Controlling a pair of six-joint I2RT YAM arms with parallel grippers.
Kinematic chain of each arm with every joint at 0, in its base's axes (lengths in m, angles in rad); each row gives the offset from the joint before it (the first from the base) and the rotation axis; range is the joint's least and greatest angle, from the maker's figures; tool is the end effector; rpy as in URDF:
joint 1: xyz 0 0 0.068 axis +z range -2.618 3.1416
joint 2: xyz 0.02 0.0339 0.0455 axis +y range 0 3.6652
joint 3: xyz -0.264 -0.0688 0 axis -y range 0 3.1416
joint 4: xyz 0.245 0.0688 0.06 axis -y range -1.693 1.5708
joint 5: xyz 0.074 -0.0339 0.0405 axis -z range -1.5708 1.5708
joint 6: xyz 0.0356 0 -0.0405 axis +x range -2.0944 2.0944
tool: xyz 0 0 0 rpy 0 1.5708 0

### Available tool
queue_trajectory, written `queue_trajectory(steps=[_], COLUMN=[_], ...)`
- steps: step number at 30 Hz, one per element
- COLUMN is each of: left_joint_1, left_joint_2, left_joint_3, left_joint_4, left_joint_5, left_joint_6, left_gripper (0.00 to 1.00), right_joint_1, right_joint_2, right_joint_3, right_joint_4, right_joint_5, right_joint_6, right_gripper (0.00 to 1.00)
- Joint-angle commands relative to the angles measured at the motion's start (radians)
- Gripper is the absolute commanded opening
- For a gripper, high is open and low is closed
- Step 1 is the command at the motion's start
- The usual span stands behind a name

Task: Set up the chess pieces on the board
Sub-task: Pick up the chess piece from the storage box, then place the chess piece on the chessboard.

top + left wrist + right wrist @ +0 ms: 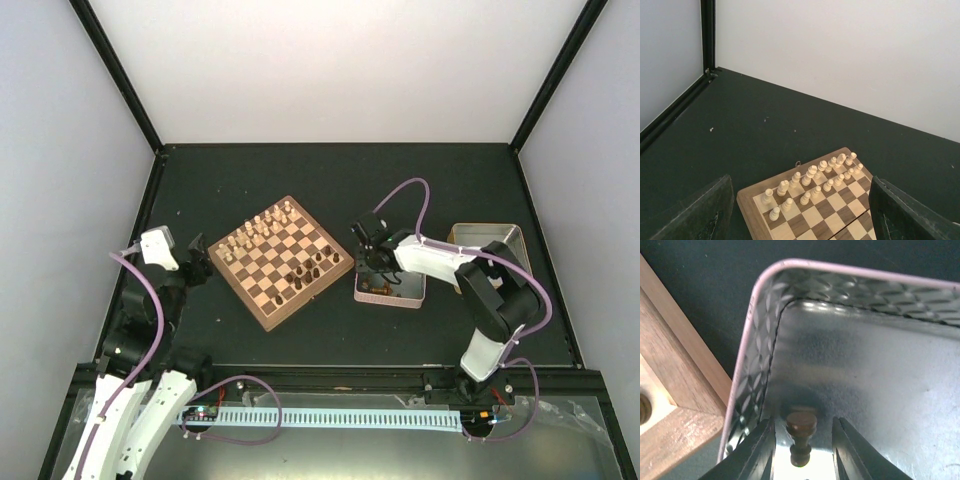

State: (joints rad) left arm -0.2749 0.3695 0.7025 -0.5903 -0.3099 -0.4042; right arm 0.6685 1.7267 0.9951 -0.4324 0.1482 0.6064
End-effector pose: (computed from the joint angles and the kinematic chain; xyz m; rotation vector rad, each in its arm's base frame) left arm 0.0897 -0.0140 0.3182 -0.3339 1.7891 -0.1978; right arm 0.2596 0.1983 0.1550 -0.0429 2.7228 0.1718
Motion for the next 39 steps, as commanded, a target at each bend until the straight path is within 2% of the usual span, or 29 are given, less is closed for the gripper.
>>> queue_trajectory(steps=[1, 8, 15, 20, 28, 35, 39], left_joint_1=[0.006, 0.006, 0.006, 0.006, 0.006, -0.005, -0.083], left_joint_2=[0.007, 0.006, 0.006, 0.010, 0.050, 0.160, 0.250], left_joint_3=[0.005, 0.004, 0.005, -0.001, -0.043, -0.087, -0.121], left_joint_4=[0.021, 0.020, 0.022, 0.041, 0.149, 0.323, 0.437], left_joint_5=[0.000, 0.000, 0.002, 0.041, 0.353, 0.665, 0.706], left_joint_6=[0.000, -0.001, 0.000, 0.010, 0.091, -0.026, -0.089], left_gripper=[0.76, 0.76, 0.76, 0.76, 0.77, 0.77, 0.77], right_joint_1=[-0.008, -0.009, -0.010, -0.010, -0.018, -0.020, -0.020], right_joint_2=[0.029, 0.064, 0.076, 0.034, -0.252, -0.425, -0.460], right_joint_3=[0.042, 0.049, 0.041, 0.003, -0.118, -0.203, -0.281], right_joint_4=[0.024, 0.022, 0.021, 0.072, 0.245, 0.385, 0.519], right_joint_5=[0.025, 0.025, 0.051, 0.044, -0.058, -0.228, -0.363], right_joint_6=[-0.013, -0.003, 0.008, 0.033, 0.258, 0.541, 0.757], right_gripper=[0.33, 0.29, 0.16, 0.12, 0.12, 0.12, 0.12])
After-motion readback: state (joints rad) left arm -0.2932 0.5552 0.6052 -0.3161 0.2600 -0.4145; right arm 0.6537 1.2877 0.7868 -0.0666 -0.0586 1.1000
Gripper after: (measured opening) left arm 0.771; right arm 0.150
